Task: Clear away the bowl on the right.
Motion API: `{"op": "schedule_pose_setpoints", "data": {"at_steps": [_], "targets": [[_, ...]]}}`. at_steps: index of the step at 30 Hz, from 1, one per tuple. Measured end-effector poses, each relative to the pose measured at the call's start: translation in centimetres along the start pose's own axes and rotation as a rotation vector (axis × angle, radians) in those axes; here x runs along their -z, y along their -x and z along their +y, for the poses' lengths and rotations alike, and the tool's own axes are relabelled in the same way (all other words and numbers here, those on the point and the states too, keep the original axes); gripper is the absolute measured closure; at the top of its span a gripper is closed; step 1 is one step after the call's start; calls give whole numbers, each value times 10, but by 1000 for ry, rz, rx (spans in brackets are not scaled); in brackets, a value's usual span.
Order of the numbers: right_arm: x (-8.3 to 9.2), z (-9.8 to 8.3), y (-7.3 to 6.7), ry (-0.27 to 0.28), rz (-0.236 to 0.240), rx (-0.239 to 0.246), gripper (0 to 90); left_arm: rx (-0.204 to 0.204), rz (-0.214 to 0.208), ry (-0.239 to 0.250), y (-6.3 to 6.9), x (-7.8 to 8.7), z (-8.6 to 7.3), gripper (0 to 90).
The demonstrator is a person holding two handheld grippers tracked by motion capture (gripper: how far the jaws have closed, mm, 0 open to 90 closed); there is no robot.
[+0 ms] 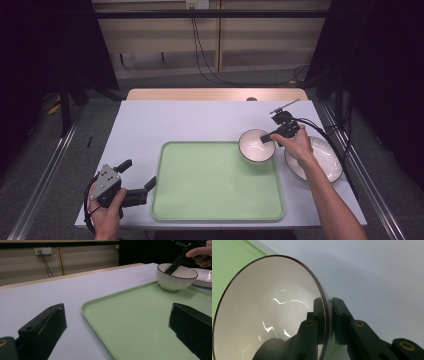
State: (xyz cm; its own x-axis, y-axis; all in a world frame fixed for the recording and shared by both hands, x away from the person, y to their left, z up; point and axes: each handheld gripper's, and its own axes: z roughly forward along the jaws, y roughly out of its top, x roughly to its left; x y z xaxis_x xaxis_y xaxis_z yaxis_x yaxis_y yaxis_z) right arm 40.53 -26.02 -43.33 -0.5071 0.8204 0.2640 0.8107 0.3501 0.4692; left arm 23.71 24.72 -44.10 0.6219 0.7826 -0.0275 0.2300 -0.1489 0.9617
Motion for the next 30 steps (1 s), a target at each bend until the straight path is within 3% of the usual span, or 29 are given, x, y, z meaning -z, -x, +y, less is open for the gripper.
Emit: {"op": "schedule_pose_setpoints", "data": {"at_steps": [16,30], "targets": [[-6,-4,4,-4,-13,-25,832,9,-1,6,1,1,1,14],[-7,-5,6,-9,-19,-12,832,3,-2,12,1,3,1,14]]}}
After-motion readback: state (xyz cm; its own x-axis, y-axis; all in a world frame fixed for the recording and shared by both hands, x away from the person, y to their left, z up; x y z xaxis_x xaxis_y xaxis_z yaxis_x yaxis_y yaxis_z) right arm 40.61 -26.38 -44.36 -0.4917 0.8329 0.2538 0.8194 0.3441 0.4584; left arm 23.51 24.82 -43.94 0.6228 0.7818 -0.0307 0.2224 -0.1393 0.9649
